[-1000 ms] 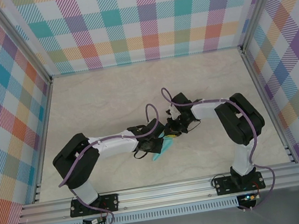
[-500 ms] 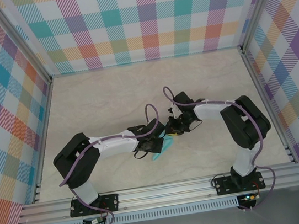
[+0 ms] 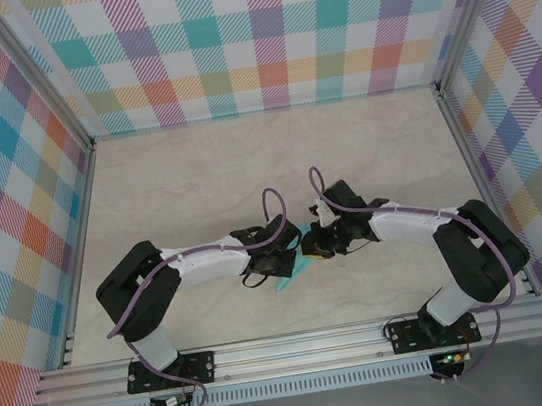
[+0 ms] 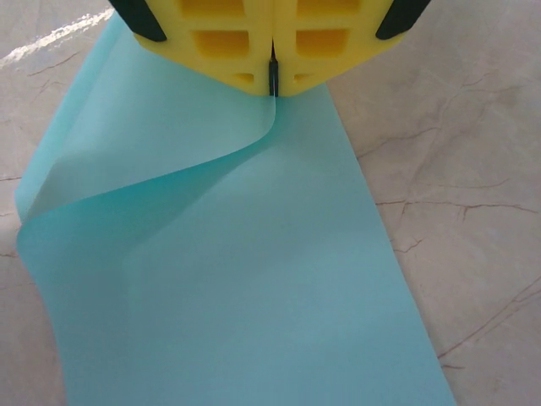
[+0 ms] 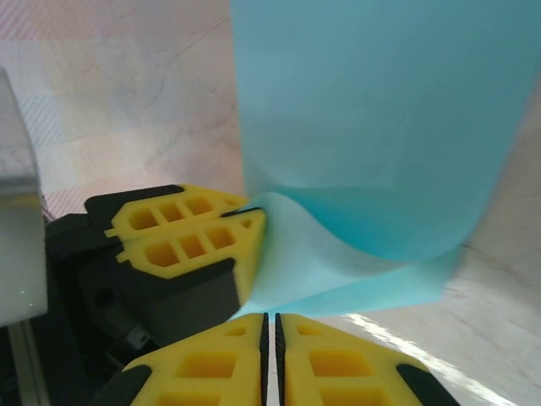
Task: Fold a paper plane with a square sheet of paper (pick it up from the middle)
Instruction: Perform the third fold on the triangle at the bottom-center of the table.
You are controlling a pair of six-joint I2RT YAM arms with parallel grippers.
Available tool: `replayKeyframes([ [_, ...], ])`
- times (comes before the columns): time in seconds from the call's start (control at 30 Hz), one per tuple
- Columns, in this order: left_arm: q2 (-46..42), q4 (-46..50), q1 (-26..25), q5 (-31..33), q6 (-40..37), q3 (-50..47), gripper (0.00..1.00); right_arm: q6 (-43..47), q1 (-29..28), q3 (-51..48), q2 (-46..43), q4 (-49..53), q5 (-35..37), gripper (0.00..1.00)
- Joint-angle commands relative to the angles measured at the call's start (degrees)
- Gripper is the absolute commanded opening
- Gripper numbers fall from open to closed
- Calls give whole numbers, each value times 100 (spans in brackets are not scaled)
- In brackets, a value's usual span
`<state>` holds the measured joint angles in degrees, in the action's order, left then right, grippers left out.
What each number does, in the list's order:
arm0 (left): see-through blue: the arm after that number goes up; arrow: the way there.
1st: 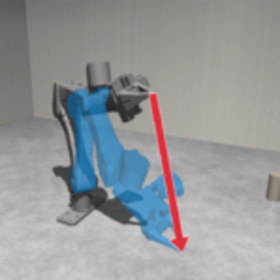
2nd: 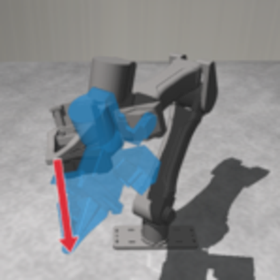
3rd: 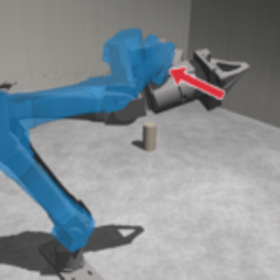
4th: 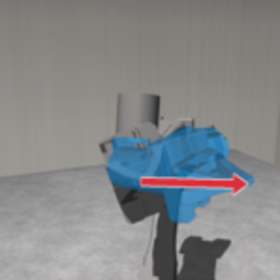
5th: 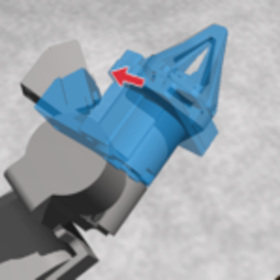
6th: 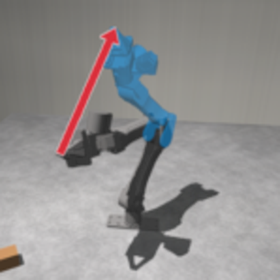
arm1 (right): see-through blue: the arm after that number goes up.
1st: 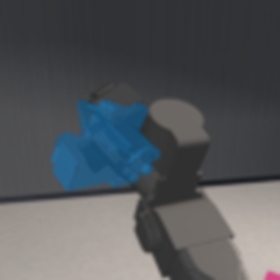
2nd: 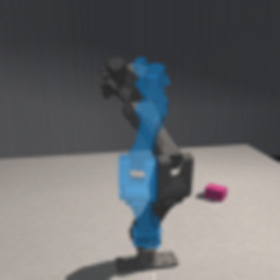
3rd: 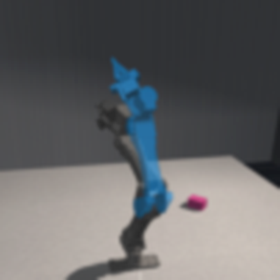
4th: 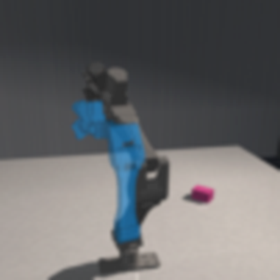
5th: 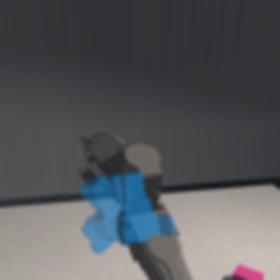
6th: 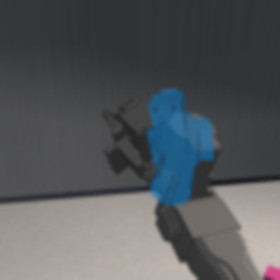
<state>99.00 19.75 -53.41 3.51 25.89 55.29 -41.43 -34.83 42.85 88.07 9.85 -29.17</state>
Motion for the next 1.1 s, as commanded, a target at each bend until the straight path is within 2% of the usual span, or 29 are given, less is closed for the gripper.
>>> replayKeyframes([
  [0.0,-56,12,50,-245,-10,-128,0,-309,-116,87,168,-251,29,13],
  [0.67,-116,-67,50,-341,-137,-138,0,-269,-152,714,898,114,43,14],
  [1.07,-75,-58,50,-358,-187,-139,2,-92,-147,299,754,376,396,14],
])
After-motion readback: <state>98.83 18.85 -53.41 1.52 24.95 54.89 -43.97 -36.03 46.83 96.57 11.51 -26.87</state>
